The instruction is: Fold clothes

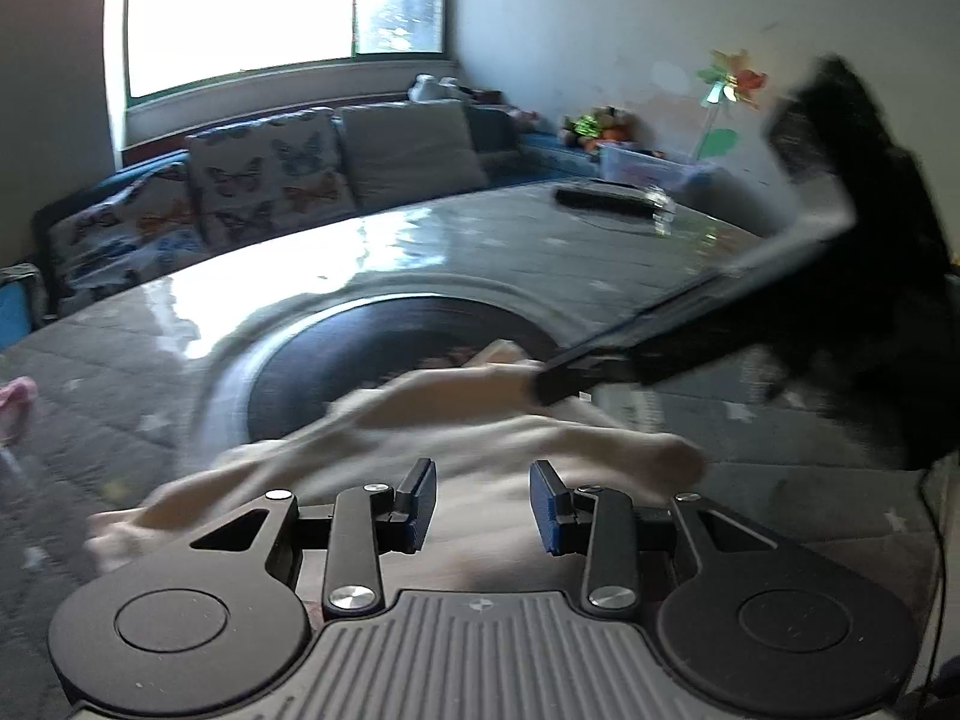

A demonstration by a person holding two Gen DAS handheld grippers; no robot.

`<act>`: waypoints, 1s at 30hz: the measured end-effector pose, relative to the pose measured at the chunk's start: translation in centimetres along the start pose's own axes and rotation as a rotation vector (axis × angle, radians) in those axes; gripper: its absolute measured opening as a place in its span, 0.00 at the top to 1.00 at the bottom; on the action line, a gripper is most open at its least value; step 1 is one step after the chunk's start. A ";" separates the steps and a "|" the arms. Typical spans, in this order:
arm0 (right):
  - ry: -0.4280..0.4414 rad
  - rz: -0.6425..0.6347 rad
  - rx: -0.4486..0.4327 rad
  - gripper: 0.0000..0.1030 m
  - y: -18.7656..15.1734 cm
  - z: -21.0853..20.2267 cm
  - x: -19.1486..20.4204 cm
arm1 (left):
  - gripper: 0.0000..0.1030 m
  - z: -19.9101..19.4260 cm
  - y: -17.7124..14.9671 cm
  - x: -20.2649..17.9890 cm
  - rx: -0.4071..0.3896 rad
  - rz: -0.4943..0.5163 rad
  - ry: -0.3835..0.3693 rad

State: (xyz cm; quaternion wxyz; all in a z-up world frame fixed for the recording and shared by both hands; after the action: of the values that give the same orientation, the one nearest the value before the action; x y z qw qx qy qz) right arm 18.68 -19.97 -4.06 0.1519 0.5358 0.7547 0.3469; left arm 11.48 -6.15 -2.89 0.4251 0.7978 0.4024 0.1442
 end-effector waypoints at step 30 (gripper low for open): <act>-0.043 -0.105 0.019 0.79 0.3 2.6 1.5 | 0.54 1.5 -1.0 -3.4 0.018 0.038 -0.066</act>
State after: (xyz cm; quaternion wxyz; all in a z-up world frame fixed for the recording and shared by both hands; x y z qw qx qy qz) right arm 19.87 -17.56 -5.55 0.1811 0.5041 0.7815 0.3197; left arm 9.71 -9.27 -4.17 0.4281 0.8136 0.3740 0.1223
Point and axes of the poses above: each gripper's, at about its wrist camera, not at the fingertips, and z roughly the way its jaws point, x to its left, y to its top, the point moved 6 cm from there along z, roughly the way its jaws point, and after that the axes turned 9 degrees about -y, right-handed, at the moved point
